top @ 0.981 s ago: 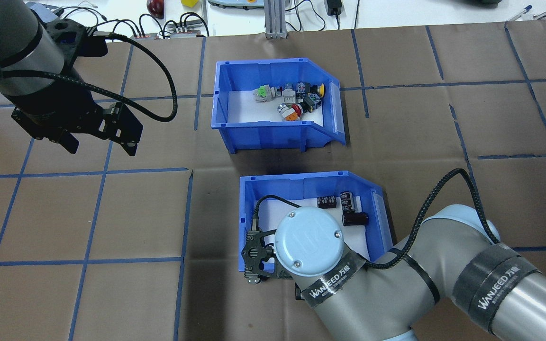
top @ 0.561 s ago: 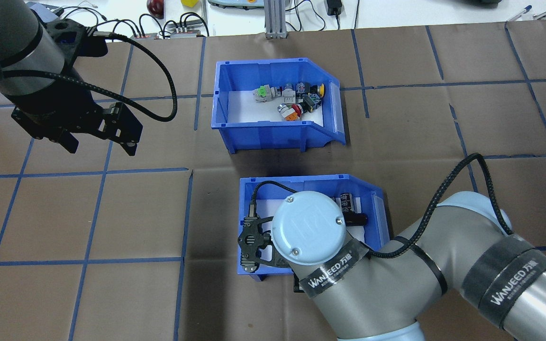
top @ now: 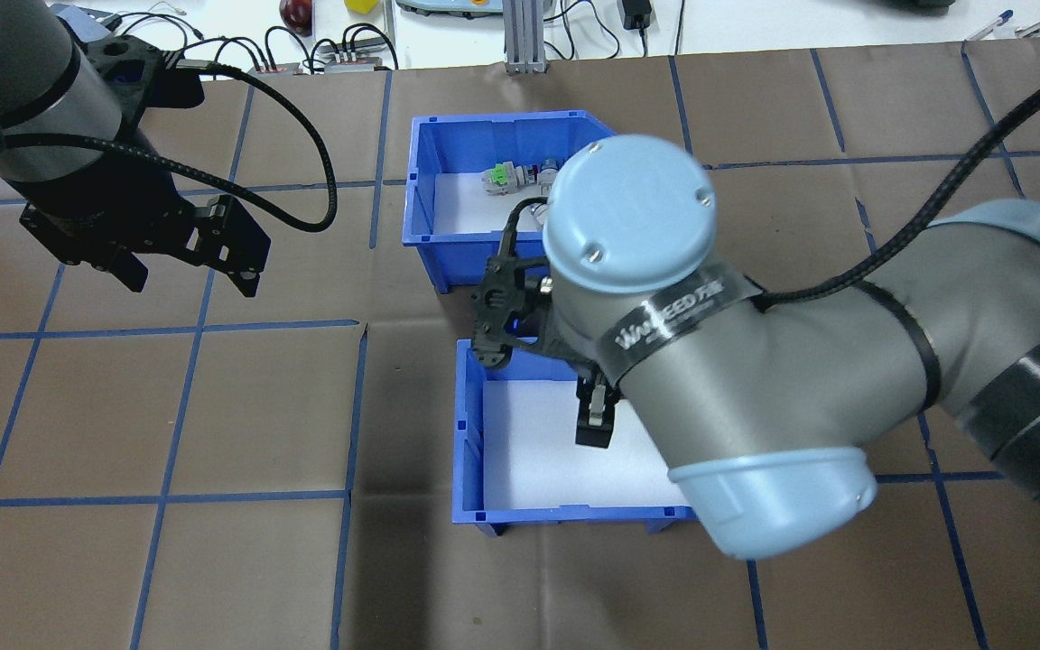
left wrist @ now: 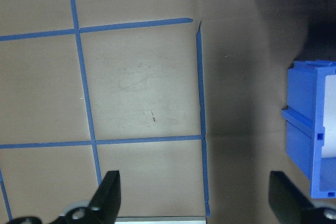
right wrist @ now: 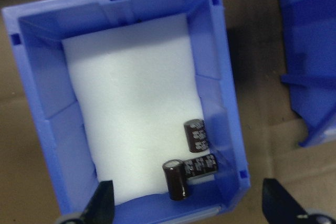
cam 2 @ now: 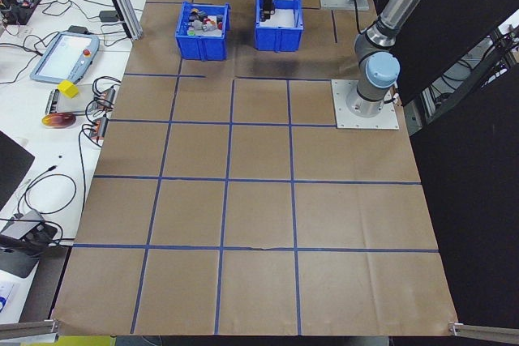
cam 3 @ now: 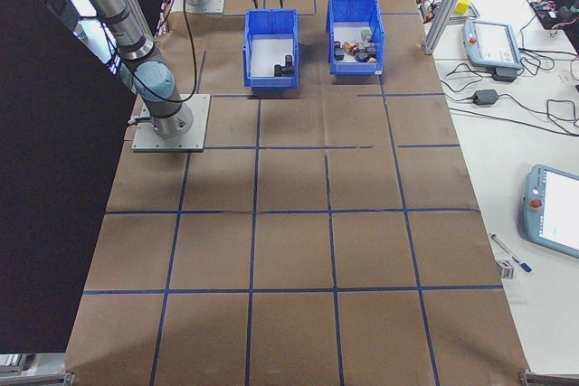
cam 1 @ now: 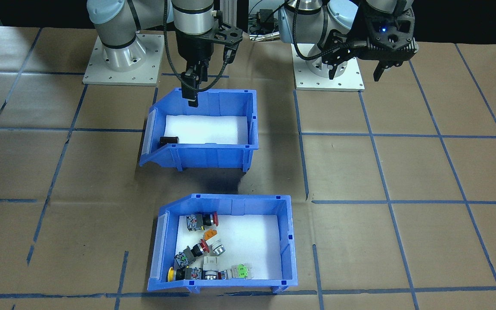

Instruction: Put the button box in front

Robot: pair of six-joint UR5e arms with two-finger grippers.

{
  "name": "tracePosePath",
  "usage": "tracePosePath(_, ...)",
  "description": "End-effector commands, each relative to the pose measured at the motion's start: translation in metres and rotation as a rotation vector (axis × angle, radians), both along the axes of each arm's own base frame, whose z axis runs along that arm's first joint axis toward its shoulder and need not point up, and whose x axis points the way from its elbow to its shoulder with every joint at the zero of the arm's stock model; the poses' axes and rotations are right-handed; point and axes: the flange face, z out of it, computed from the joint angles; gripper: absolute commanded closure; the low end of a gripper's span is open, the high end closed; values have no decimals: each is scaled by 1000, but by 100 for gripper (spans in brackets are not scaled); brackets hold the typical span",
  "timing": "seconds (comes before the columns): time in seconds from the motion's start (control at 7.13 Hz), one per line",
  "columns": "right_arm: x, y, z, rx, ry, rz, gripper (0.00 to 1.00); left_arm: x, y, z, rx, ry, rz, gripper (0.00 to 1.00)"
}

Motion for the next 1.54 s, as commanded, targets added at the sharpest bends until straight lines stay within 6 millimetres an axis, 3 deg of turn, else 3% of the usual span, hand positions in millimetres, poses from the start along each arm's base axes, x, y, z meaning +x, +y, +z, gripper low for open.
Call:
tracePosePath(0.0,-74,-70,20,-33,-33,-209,0,0,0,1,-3,0,0,0)
tracePosePath(0.28,-112,-115,44,-70,-74,-547,0,0,0,1,-3,0,0,0)
tracePosePath(0.56,-147,-139,68,-89,-108,-804,0,0,-1,0,-1,0,0,0)
tracePosePath(0.84,-155,-132,90,-7,-100,-1074,0,0,-1,0,-1,0,0,0)
tracePosePath(1.12,-158,-120,76,94,-42,-1280,0,0,-1,1,-9,0,0,0)
tracePosePath(1.4,-159,-116,62,102,-36,-1302,0,0,-1,1,-9,0,0,0)
